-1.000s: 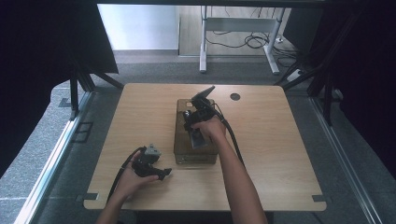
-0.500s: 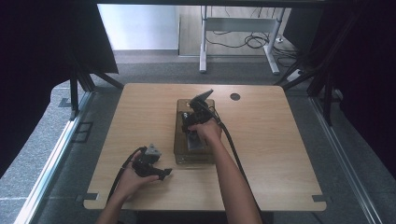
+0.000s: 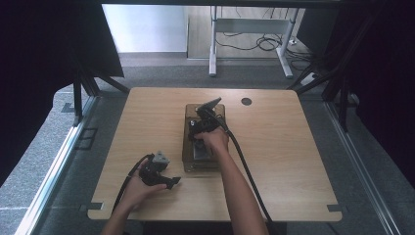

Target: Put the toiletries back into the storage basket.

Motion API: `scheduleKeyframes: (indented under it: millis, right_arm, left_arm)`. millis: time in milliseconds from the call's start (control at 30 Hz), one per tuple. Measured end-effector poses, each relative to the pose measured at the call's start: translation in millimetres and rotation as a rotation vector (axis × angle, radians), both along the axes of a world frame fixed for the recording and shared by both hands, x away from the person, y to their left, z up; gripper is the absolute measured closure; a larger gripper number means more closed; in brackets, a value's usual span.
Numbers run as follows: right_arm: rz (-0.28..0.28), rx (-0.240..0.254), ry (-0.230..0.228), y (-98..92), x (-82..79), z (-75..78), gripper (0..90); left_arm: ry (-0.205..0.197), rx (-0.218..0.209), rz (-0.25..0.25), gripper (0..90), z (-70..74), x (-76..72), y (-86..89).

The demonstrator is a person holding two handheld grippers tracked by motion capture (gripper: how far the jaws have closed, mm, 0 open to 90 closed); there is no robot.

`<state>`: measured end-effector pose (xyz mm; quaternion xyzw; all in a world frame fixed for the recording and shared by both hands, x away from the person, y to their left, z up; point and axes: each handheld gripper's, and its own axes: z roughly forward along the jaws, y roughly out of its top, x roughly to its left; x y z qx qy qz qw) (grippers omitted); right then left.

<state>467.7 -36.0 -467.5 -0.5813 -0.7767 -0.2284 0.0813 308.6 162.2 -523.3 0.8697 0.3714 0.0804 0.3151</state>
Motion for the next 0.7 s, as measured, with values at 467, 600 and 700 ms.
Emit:
scheduleKeyframes:
  millis: [467,600,700]
  right_arm:
    - [-0.018,0.009,0.014,2.3,1.0,-8.4,46.1]
    - [-0.021,0.017,0.022,4.2,1.1,-10.1,46.0]
    - [-0.021,0.014,0.024,6.0,1.2,-12.5,46.0]
  left_arm:
    - [-0.001,0.004,-0.001,23.8,-0.2,0.3,-0.1]
    - [0.0,0.009,-0.003,23.8,-0.3,0.4,-0.4]
    - [0.0,0.006,-0.006,23.8,0.1,0.4,0.1]
